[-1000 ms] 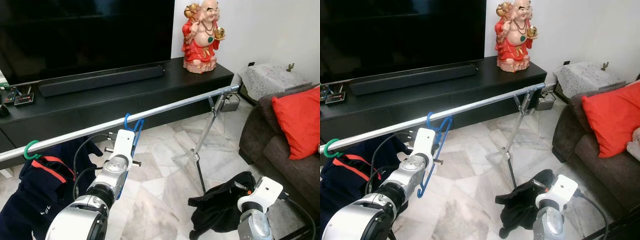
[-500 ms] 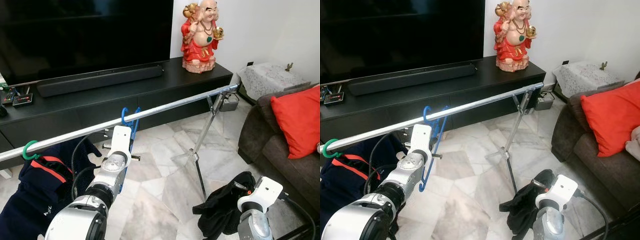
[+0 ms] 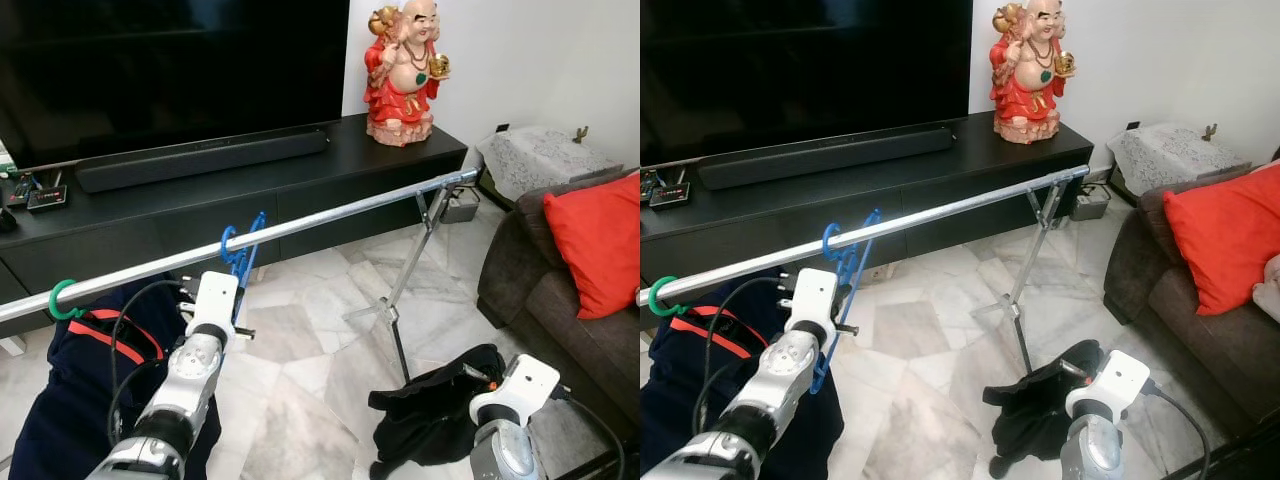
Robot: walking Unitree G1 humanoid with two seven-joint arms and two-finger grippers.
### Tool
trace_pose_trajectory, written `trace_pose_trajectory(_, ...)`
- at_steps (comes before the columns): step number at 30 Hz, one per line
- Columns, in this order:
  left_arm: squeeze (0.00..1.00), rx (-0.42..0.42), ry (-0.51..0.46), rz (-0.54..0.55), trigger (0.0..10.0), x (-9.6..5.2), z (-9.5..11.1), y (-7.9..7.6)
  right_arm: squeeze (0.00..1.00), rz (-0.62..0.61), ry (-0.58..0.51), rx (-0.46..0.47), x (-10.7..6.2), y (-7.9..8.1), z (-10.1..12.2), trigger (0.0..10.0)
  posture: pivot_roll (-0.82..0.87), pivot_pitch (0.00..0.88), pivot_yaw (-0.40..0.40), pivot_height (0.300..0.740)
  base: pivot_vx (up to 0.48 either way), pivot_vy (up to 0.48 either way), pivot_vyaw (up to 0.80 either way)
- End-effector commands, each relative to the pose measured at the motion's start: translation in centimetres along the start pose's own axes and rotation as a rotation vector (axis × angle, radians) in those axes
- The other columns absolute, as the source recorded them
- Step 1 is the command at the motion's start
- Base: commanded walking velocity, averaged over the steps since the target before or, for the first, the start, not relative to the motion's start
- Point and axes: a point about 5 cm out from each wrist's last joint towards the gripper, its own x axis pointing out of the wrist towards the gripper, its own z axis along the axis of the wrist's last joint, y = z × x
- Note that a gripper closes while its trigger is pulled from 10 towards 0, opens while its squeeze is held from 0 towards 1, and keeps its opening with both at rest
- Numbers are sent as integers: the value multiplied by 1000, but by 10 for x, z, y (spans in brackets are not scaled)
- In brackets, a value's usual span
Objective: Hang hanger
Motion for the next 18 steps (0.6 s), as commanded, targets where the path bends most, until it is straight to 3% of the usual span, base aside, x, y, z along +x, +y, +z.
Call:
trace_pose_trajectory(1,0,26,-11,-25,2863,-7,-4,2,0,1,-6,-6,0,-1,1,10000,33,37,-6,740,0,0,0)
trace_pose_trajectory(2,0,25,-9,-27,2863,-9,-6,2,0,1,-6,-6,0,-1,1,10000,33,37,-6,740,0,0,0)
trace_pose_trajectory(3,0,54,-9,-52,10000,-13,-10,2,0,-1,-7,-7,-1,-2,1,10000,28,40,-4,740,0,0,0)
trace_pose_trajectory(5,0,89,-14,-88,10000,-21,-15,1,0,-4,-8,-9,-1,-4,1,10000,27,41,-2,740,0,0,0)
trace_pose_trajectory(7,0,40,-10,-107,10000,-36,-23,3,0,-6,-13,-12,-2,-5,2,10000,28,42,1,740,0,0,0)
trace_pose_trajectory(12,0,21,-3,-106,10000,-41,-26,2,0,-4,-16,-11,-2,-4,2,10000,26,39,10,740,0,0,0)
trace_pose_trajectory(18,0,36,106,-80,10000,-62,-49,7,0,0,-19,-12,-3,-2,1,10000,23,25,23,740,0,0,0)
